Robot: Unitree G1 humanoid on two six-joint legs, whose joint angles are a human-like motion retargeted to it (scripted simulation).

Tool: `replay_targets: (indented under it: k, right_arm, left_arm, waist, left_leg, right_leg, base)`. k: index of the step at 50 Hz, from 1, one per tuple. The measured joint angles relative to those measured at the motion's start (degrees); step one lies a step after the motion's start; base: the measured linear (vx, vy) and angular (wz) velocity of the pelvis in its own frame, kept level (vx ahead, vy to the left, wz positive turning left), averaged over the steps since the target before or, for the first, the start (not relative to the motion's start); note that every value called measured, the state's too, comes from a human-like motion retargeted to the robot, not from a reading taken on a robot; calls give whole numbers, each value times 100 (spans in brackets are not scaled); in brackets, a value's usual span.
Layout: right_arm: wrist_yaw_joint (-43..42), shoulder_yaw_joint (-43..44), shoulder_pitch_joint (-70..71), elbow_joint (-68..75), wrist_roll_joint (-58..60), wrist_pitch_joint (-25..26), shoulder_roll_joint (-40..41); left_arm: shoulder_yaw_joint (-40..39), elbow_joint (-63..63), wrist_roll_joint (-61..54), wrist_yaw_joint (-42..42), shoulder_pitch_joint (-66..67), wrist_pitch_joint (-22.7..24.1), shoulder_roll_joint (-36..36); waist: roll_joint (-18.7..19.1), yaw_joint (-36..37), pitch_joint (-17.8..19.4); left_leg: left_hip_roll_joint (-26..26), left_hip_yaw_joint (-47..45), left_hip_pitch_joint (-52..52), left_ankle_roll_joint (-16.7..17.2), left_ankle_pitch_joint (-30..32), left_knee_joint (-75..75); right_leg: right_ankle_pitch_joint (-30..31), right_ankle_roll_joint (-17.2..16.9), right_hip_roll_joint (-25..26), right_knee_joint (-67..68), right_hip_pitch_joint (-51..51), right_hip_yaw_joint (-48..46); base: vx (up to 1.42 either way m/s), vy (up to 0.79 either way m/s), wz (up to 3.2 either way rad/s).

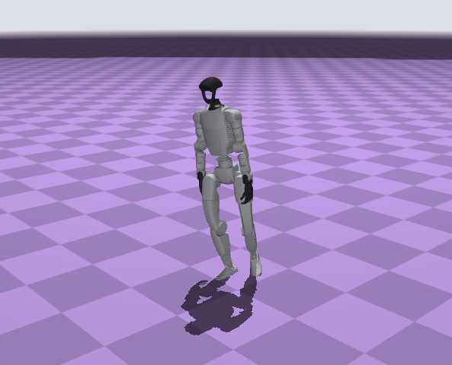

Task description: In place motions

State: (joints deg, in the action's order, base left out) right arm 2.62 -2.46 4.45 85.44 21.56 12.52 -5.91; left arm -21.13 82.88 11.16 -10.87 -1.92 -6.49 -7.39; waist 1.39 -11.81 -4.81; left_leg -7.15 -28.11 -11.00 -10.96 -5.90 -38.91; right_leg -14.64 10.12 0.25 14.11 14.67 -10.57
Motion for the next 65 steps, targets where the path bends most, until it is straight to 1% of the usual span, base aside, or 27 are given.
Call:
replay_targets:
  k: [4, 7, 8, 10, 12, 13, 15, 17, 20, 24, 27, 30, 33, 35, 37, 38, 40, 42, 43, 44, 47, 50, 55, 58, 60, 63, 65]
  right_arm:
    - [-119, -229, -97, -199, 598, -87, 82]
    - [-174, -285, -103, -273, 891, -143, 15]
    - [-169, -272, -90, -272, 932, -145, -22]
    - [-122, -238, -60, -234, 945, -119, -112]
    - [-10, -239, 48, -183, 904, -13, -184]
    - [40, -207, 95, -200, 855, 67, -189]
    - [36, -58, 169, -264, 637, 177, -149]
    - [-70, 94, 260, -252, 197, 74, -136]
    - [-24, 278, 168, -235, -436, -232, -153]
    - [105, 572, -62, -224, -616, -207, -104]
    - [-77, 564, -99, -17, -582, -152, -110]
    - [-212, 421, -99, 117, -475, -94, -76]
    - [-224, 351, -104, 129, -438, -108, -45]
    - [-99, 343, -113, 83, -428, -125, -36]
    - [73, 423, -158, 33, -404, -108, -118]
    - [165, 485, -195, 28, -378, -106, -197]
    - [348, 561, -307, 52, -212, -94, -387]
    - [470, 539, -397, 73, 201, 4, -559]
    - [551, 567, -429, 49, 527, 94, -654]
    - [554, 583, -471, 20, 756, 158, -724]
    - [437, 682, -604, -100, 1151, 314, -929]
    - [326, 763, -796, -211, 899, 370, -1117]
    - [133, 1207, -1300, -303, 210, 265, -1002]
    - [177, 1385, -1525, -246, -94, 248, -845]
    - [247, 1461, -1628, -202, -227, 233, -758]
    - [452, 1486, -1719, -177, -259, 208, -728]
    - [623, 1485, -1775, -252, -100, 259, -777]
  left_arm:
    - [-28, 86, -63, -45, -121, -8, 21]
    - [78, 63, -29, -67, -138, 29, 68]
    - [137, 37, -6, -89, -121, 46, 88]
    - [255, -4, 50, -132, -44, 77, 141]
    - [213, -7, 155, -217, 25, 79, 186]
    - [171, 6, 231, -268, 29, 79, 199]
    - [176, 21, 372, -378, -4, 86, 193]
    - [238, -7, 572, -616, -65, 104, 101]
    - [438, -128, 977, -854, -56, 124, -72]
    - [651, -239, 1201, -550, -159, 84, -209]
    - [592, -269, 989, -390, -265, 112, -223]
    - [377, -294, 751, -513, -405, 166, -220]
    - [373, -432, 617, -812, -577, 116, -309]
    - [418, -557, 627, -889, -721, 86, -405]
    - [564, -710, 705, -781, -853, 96, -404]
    - [704, -787, 727, -687, -890, 114, -351]
    - [1032, -856, 655, -421, -879, 170, -183]
    - [1136, -780, 505, -207, -780, 239, -35]
    - [1143, -679, 398, -140, -739, 284, 27]
    - [1122, -593, 334, -135, -681, 286, 63]
    - [963, -297, 318, -260, -531, 143, 75]
    - [668, -16, 427, -172, -394, -69, 17]
    - [117, 305, 176, 238, -166, -98, -69]
    - [-22, 397, -19, 276, -164, -81, -85]
    - [3, 427, -56, 269, -229, -68, -63]
    - [215, 432, 31, 274, -308, 1, 64]
    - [392, 415, 109, 250, -249, 62, 183]
  waist:
    - [148, 90, 144]
    - [371, 181, 308]
    - [459, 186, 359]
    - [580, 6, 324]
    - [787, -278, 249]
    - [805, -309, 252]
    - [879, -612, 332]
    - [899, -720, 444]
    - [958, -794, 373]
    - [971, -704, 341]
    - [1119, -880, 314]
    - [1298, -1236, 461]
    - [1443, -1514, 719]
    - [1457, -1677, 936]
    - [1281, -1639, 1007]
    - [1193, -1416, 1011]
    - [1008, -814, 974]
    - [805, -266, 893]
    - [661, 238, 799]
    - [589, 442, 742]
    - [642, 241, 664]
    - [661, 43, 575]
    - [539, -115, 110]
    - [508, -348, -129]
    - [491, -465, -173]
    - [409, -185, -188]
    - [300, 210, -175]
  left_leg:
    - [349, 1158, -285, 535, -201, 1329]
    - [295, 1475, -232, 969, 122, 2550]
    - [177, 1285, -182, 1062, 543, 2923]
    - [402, 1803, -121, 1048, 350, 3078]
    - [-256, 454, -64, 1332, 351, 2969]
    - [-174, 595, -73, 1309, 356, 3015]
    - [-320, -1, 75, 1332, 274, 3050]
    - [-211, 100, 121, 1263, 226, 3129]
    - [-197, 26, 101, 1264, 192, 3161]
    - [-176, 438, -103, 1311, 210, 3050]
    - [-237, 952, -490, 1307, 287, 2926]
    - [-261, 1506, -828, 1229, 417, 2952]
    - [-190, 2261, -1179, 1230, 672, 2962]
    - [42, 2995, -1386, 1209, 972, 2988]
    - [579, 3588, -1463, 1080, 1277, 3067]
    - [786, 3744, -1439, 1017, 1393, 3140]
    - [965, 3540, -1330, 839, 1323, 3263]
    - [819, 2551, -1229, 889, 1071, 3325]
    - [616, 1659, -1167, 998, 905, 3311]
    - [492, 982, -1098, 1037, 787, 3296]
    - [319, -145, -930, 1024, 562, 3163]
    - [71, -918, -729, 1029, 371, 2863]
    - [-514, -2258, -372, 950, -136, 2422]
    - [-588, -3158, -164, 939, -270, 2515]
    - [-469, -3327, -92, 970, -160, 2558]
    - [-202, -3312, 72, 1006, -81, 2719]
    - [176, -2488, -95, 778, -211, 2851]
  right_leg:
    - [319, 59, 337, -174, -110, 601]
    - [476, 93, 758, -213, -220, 1112]
    - [509, 91, 907, -206, -258, 1279]
    - [582, 34, 1008, -232, -270, 1480]
    - [674, -29, 1125, -229, -147, 1596]
    - [734, -54, 1154, -247, -138, 1749]
    - [813, -94, 1153, -305, -135, 1727]
    - [851, -143, 1193, -303, -162, 1880]
    - [874, -213, 1192, -318, -124, 1935]
    - [945, -355, 1141, -211, -84, 1649]
    - [1136, -702, 1138, -44, 126, 1340]
    - [1332, -930, 1374, 91, 313, 2005]
    - [1039, -972, 1633, 10, 264, 2667]
    - [819, -510, 1562, -142, 237, 2020]
    - [874, -224, 1193, -245, 210, 700]
    - [833, -168, 1200, -200, 202, 667]
    - [849, -162, 869, -241, 63, 165]
    - [863, -218, 531, -370, -125, -225]
    - [807, -269, 472, -382, -162, 101]
    - [777, -294, 366, -448, -221, 26]
    - [662, -322, 75, -623, -366, -1068]
    - [452, -458, -162, -679, -522, -2003]
    - [147, -875, -464, -753, -798, -3528]
    - [96, -1179, -491, -840, -1025, -4635]
    - [105, -1415, -460, -870, -1222, -5249]
    - [258, -1707, -474, -778, -1557, -5963]
    - [461, -1843, -585, -601, -1825, -6073]
  base:
    - [-10, 11, -231]
    - [-2, 10, -220]
    - [7, 10, -175]
    - [16, 10, -125]
    - [12, 10, -131]
    - [1, 11, -143]
    - [-7, 13, -87]
    - [-1, 11, -78]
    - [10, 0, -34]
    - [5, -9, 38]
    - [-3, -18, 134]
    - [-13, -25, 212]
    - [-23, -33, 270]
    - [-27, -41, 327]
    - [-18, -42, 352]
    - [-2, -41, 283]
    - [17, -44, 218]
    - [32, -45, 120]
    - [40, -45, 56]
    - [40, -42, 109]
    - [51, -39, 348]
    - [62, -44, 369]
    - [78, -55, 367]
    - [77, -65, 419]
    - [78, -67, 413]
    - [73, -60, 306]
    - [69, -52, 197]
